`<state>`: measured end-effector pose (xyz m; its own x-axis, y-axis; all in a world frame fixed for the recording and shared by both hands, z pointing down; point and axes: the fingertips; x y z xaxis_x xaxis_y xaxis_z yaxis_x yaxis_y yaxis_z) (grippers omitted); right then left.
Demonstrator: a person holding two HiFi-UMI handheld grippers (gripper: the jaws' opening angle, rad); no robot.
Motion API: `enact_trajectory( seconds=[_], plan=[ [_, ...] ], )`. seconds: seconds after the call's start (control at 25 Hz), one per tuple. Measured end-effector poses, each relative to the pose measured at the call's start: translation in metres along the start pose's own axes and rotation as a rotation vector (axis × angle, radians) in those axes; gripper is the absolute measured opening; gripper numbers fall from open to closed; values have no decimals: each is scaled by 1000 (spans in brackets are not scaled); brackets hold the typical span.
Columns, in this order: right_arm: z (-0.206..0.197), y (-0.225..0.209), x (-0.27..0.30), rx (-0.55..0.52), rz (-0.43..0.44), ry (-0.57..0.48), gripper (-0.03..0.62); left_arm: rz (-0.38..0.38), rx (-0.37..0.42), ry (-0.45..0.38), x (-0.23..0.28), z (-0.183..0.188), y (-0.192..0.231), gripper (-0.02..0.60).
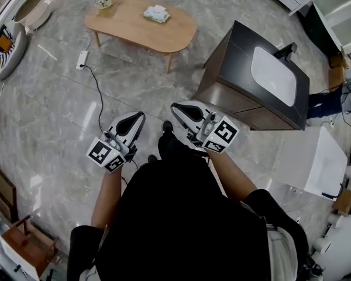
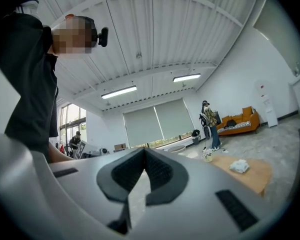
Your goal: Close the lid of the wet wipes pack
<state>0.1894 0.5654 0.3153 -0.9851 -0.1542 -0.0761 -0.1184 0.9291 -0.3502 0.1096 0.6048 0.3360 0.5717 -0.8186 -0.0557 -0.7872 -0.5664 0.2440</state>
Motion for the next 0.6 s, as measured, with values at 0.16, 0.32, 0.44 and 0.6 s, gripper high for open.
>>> enact_trajectory(
  seconds=[0.16, 0.32, 0.44, 0.6],
  plan=[
    [19, -57, 17, 5, 6, -3, 12, 24, 0, 20, 37, 7, 43, 17],
    [35, -112, 30, 26, 7, -5, 12, 67, 9, 26, 66, 18, 86, 17],
    [46, -145, 36, 35, 20, 1, 12, 109, 4, 23, 86, 25, 115, 17],
    [56, -184, 45, 54, 38, 7, 12, 141, 3, 24, 111, 31, 144, 17]
  ],
)
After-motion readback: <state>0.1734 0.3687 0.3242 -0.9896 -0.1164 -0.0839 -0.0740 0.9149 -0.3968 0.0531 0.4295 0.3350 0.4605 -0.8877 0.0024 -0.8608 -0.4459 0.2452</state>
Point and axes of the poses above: the fingertips, and each gripper's own axes: x forward along the fingers, y to its left, z out of its top, and after that the axes turned 7 degrees about x, right-handed
